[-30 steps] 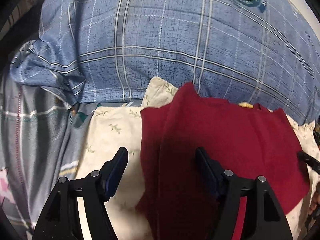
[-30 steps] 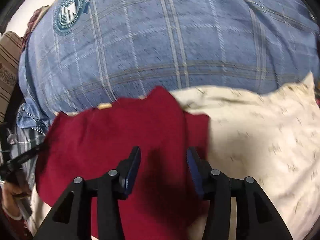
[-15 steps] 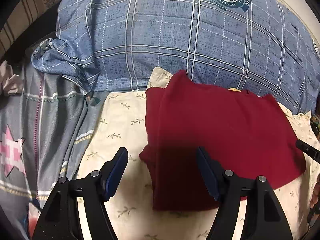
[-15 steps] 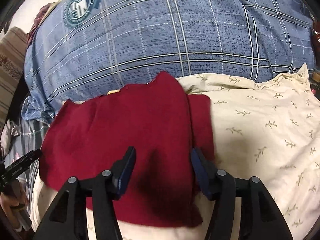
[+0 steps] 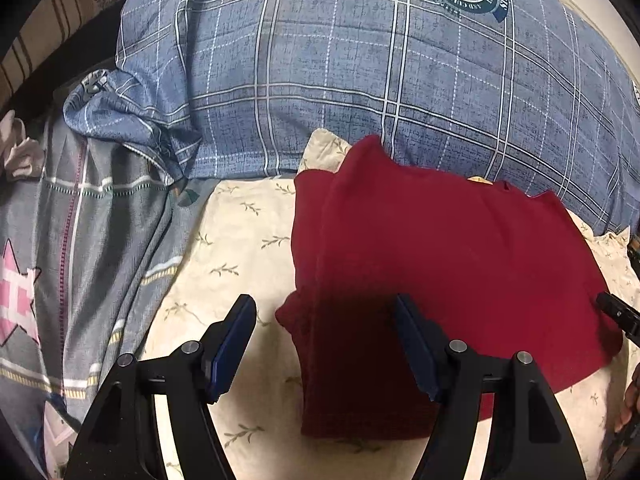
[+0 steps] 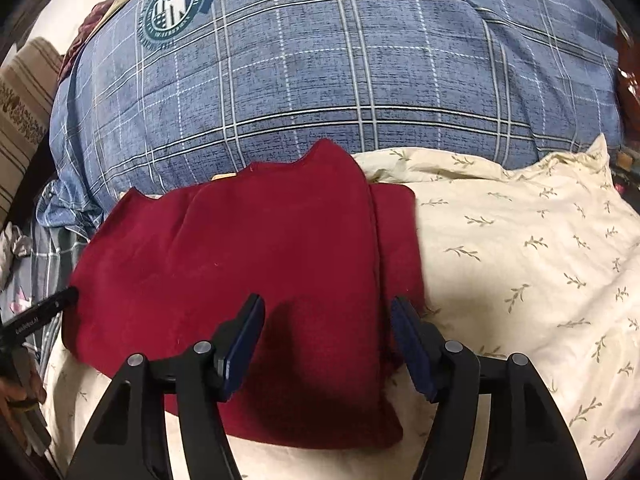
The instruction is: Fold small clothes
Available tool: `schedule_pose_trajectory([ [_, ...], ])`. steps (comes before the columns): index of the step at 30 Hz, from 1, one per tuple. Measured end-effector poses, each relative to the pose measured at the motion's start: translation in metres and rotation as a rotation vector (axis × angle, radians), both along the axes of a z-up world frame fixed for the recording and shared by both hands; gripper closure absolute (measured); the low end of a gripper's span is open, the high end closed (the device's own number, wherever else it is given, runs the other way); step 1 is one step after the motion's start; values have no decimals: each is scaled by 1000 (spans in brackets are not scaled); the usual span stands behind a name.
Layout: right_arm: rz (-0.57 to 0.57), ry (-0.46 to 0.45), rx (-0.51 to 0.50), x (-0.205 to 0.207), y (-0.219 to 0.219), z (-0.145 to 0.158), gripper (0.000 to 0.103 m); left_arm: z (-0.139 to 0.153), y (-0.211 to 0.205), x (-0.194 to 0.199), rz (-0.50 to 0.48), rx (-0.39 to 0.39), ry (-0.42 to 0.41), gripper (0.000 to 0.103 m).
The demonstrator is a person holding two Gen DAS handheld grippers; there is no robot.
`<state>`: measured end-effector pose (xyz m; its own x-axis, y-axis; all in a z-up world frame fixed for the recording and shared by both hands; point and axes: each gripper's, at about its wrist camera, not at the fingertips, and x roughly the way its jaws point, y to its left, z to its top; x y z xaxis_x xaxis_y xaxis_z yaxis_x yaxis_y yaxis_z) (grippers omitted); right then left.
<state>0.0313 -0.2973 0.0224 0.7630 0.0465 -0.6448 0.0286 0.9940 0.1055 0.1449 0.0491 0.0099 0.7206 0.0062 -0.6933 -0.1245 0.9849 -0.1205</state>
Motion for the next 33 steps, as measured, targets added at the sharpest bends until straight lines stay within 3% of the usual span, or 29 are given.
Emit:
schedule_pose_trajectory([
  [19,13,-29,-45,1,16,-1,34,-5,5,6,-11,-1,-8,30],
  [29,-18,-14,-92,4,13,-4,39,-8,1,10,-21,19,-4,29],
  [31,-24,-8,-100,5,12,-5,53,-8,0,9,-23,26,-6,29],
  [32,-29,0,-113,6,11,-6,70,-8,0,9,-25,26,-6,29],
  [33,-32,6,-120,7,10,-7,78,-8,0,10,-26,25,-6,29],
])
